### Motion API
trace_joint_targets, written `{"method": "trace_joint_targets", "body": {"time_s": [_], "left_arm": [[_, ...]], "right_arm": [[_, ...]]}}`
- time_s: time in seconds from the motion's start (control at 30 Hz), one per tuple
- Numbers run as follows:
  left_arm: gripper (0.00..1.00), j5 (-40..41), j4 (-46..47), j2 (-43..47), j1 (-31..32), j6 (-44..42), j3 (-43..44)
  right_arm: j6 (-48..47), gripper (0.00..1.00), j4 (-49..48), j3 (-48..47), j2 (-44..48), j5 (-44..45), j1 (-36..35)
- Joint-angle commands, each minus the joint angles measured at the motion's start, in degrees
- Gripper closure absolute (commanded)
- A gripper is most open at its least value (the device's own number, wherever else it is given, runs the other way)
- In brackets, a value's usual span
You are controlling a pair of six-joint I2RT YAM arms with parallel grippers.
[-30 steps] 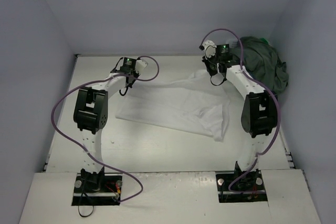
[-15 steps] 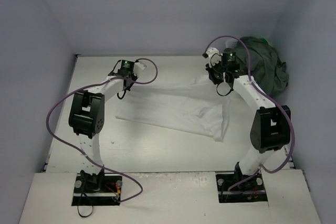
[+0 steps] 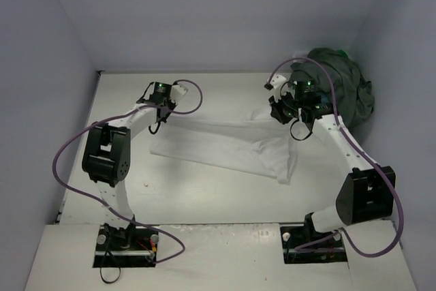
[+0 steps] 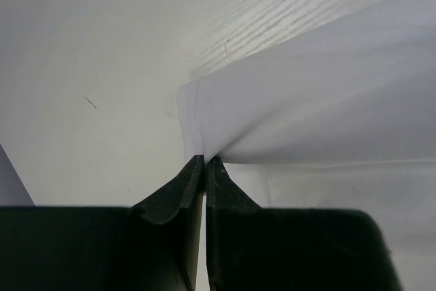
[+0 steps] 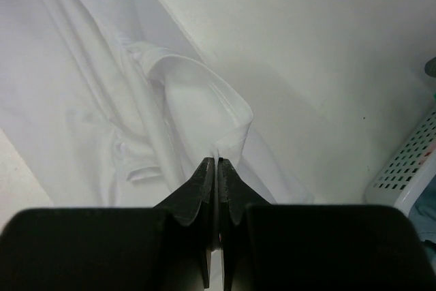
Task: Fold and stack the t-shirts
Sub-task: Grap the side of the flattened tshirt furthest away from the robot with both arms, then fold the other side of the tshirt into a rectangle
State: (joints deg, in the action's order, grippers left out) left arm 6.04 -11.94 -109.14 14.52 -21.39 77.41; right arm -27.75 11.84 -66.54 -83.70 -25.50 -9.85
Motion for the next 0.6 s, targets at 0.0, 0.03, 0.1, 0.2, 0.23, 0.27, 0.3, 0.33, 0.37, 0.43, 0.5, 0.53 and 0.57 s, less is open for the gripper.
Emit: {"method": "trace_joint_targets", "body": {"time_s": [0.0, 0.03, 0.1, 0.2, 0.23, 0.27, 0.3, 0.33, 0.37, 0.43, 0.5, 0.53, 0.57], "left_arm": [[1.00, 0.20, 1.22, 5.87, -0.28, -0.32, -0.41], [1.00, 0.20, 1.14, 6.31, -0.46, -0.41, -0.85], [1.00, -0.07, 0.87, 7.36, -0.55, -0.67, -1.64], [1.00, -0.42, 0.43, 8.59, -0.73, -0.85, -3.14], [1.00, -0.51, 0.43, 8.94, -0.73, -0.76, -3.92], [1.00, -0.59, 0.43, 9.82, -0.73, -0.76, -4.28], [1.00, -0.77, 0.34, 10.17, -0.73, -0.85, -4.63], [1.00, -0.77, 0.26, 10.61, -0.73, -0.85, -5.33], [1.00, -0.86, 0.17, 11.40, -0.73, -1.11, -5.51], [1.00, -1.03, -0.27, 12.19, -0.73, -1.11, -5.95], [1.00, -1.30, -0.97, 13.34, -0.73, -1.11, -6.56], [1.00, -1.73, -1.06, 13.78, -0.73, -1.11, -6.83], [1.00, -1.91, -1.50, 14.56, -0.73, -1.11, -7.44]], "right_arm": [[-3.19, 1.00, 1.87, 0.36, 4.41, -4.56, -0.79], [-4.06, 1.00, 2.57, 0.45, 4.68, -4.82, -0.88], [-4.86, 1.00, 4.24, 0.54, 5.30, -5.87, -1.14], [-6.44, 1.00, 6.79, 0.62, 5.65, -6.49, -2.10], [-6.70, 1.00, 7.15, 0.80, 5.74, -6.50, -2.37], [-7.23, 1.00, 7.84, 1.24, 6.09, -6.50, -2.63], [-7.67, 1.00, 8.20, 1.33, 6.09, -6.24, -3.24], [-8.11, 1.00, 8.73, 1.50, 6.09, -5.97, -3.51], [-8.90, 1.00, 9.69, 1.68, 6.09, -5.79, -3.77], [-9.60, 1.00, 10.31, 2.20, 6.18, -4.92, -4.47], [-10.39, 1.00, 11.01, 2.91, 6.53, -4.30, -4.92], [-10.66, 1.00, 11.36, 3.08, 6.62, -3.52, -5.44], [-11.10, 1.00, 11.45, 3.61, 6.88, -3.16, -5.71]]}}
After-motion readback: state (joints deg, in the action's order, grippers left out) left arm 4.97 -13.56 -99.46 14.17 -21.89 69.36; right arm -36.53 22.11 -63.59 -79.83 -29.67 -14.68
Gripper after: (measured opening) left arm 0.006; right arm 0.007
